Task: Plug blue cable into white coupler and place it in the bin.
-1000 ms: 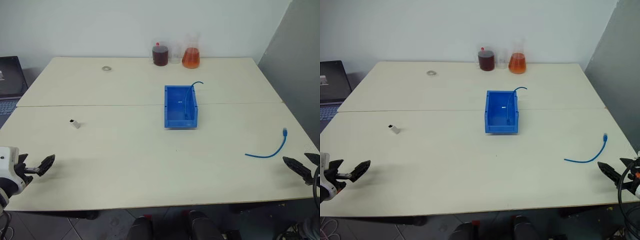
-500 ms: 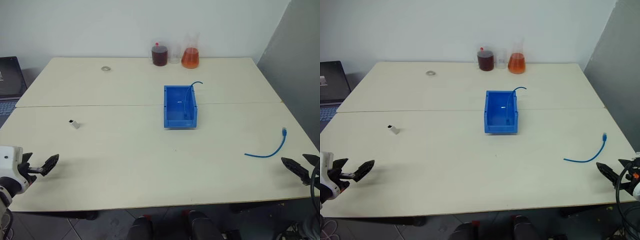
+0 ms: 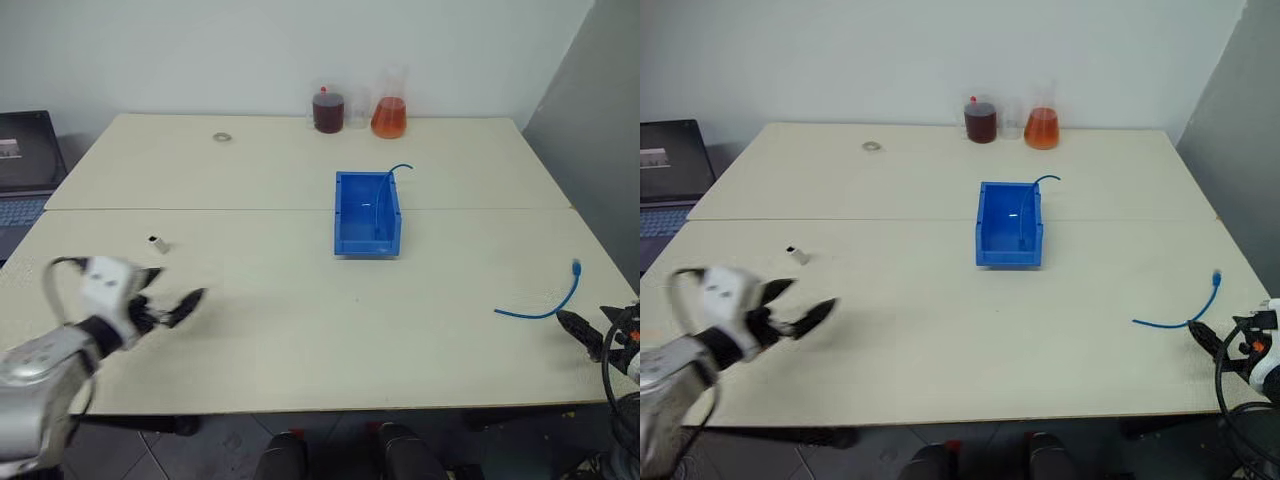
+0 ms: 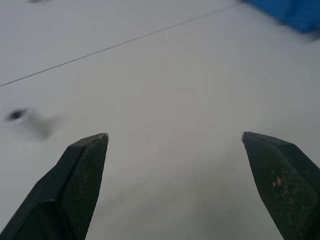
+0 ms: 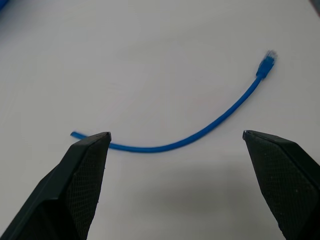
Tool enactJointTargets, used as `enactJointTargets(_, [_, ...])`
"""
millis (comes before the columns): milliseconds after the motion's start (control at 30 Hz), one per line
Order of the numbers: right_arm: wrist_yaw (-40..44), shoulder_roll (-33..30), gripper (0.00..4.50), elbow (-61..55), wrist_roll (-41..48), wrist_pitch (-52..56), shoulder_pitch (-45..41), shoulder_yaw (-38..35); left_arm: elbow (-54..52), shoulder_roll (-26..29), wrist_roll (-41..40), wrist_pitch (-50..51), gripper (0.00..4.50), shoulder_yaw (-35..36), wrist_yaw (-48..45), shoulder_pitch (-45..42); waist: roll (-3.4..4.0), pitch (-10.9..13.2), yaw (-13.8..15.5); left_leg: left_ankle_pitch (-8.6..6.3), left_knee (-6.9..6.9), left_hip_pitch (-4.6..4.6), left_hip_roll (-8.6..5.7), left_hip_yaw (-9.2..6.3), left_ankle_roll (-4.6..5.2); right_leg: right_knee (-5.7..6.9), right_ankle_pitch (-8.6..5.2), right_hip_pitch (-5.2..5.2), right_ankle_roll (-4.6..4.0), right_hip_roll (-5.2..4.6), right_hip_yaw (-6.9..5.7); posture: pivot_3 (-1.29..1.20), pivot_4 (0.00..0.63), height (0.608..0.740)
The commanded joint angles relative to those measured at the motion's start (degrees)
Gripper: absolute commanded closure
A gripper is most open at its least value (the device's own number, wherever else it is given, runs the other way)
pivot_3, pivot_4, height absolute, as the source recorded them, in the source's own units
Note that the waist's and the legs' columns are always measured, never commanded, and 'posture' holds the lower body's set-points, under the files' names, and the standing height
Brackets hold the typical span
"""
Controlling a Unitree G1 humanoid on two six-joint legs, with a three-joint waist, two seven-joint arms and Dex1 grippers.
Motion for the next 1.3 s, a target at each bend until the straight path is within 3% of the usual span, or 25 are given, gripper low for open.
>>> enactJointTargets(33, [-5.7,0.8,0.01,-0.1,-2.0,0.4,-3.0,-0.5,2.5,-2.1,2.3,-2.9,0.0,-11.8,-5.9,-12.8,0.0,0.0,0.2,0.01,0.03,-0.01,0.0,0.0,-0.01,-0.01,0.04,0.01,0.05,0.01,0.0,0.0,0.15,0.74])
enactJointTargets(233, [-12.6,1.3,0.01,2.4,-2.6,4.8,-9.6,-0.7,16.8,-9.1,5.7,-12.3,0.0,-26.3,-21.4,-31.4,0.09,0.0,-0.3,0.01,0.05,0.05,-0.03,0.07,0.0,-0.06,0.15,0.12,-0.1,0.02,0.08,0.0,0.15,0.74])
enactJointTargets(500, [-14.7,-1.8,0.01,12.4,-4.1,10.7,-19.4,2.8,32.6,-17.0,11.5,-27.9,0.0,-33.8,-32.2,-41.2,0.25,-0.1,-0.7,0.01,0.02,0.05,-0.02,0.06,0.03,-0.04,0.14,0.12,-0.14,0.06,0.09,0.0,0.15,0.74])
enactJointTargets(700, [-15.3,-1.7,0.01,20.3,-7.4,7.6,-25.5,7.2,37.7,-21.8,13.7,-32.4,0.0,-34.5,-32.7,-43.2,0.26,-0.1,-0.9,0.01,0.06,0.02,-0.05,0.05,0.05,-0.07,0.15,0.13,-0.12,0.04,0.11,0.0,0.15,0.74])
enactJointTargets(867, [-22.0,1.0,0.01,30.5,-12.2,4.8,-31.3,8.8,37.3,-21.8,14.1,-33.0,0.0,-33.7,-32.8,-41.7,0.34,-0.1,-1.1,0.01,0.06,0.02,-0.04,0.04,0.05,-0.03,0.16,0.11,-0.13,0.04,0.12,0.0,0.15,0.74])
enactJointTargets(1067, [-22.8,3.4,0.01,36.5,-13.3,1.2,-36.6,9.7,35.3,-21.1,13.9,-31.7,0.0,-32.8,-32.0,-39.8,0.38,-0.2,-1.2,0.01,0.07,0.02,-0.06,0.05,0.05,-0.02,0.16,0.11,-0.12,0.02,0.13,0.0,0.15,0.74])
enactJointTargets(1300, [-23.0,5.2,1.56,35.7,-12.5,2.5,-37.0,9.7,33.1,-20.2,13.7,-30.6,0.0,-32.1,-30.4,-37.6,0.39,-0.2,-1.3,0.01,0.06,0.01,-0.05,0.01,0.05,-0.02,0.16,0.11,-0.13,0.02,0.1,0.0,0.15,0.74])
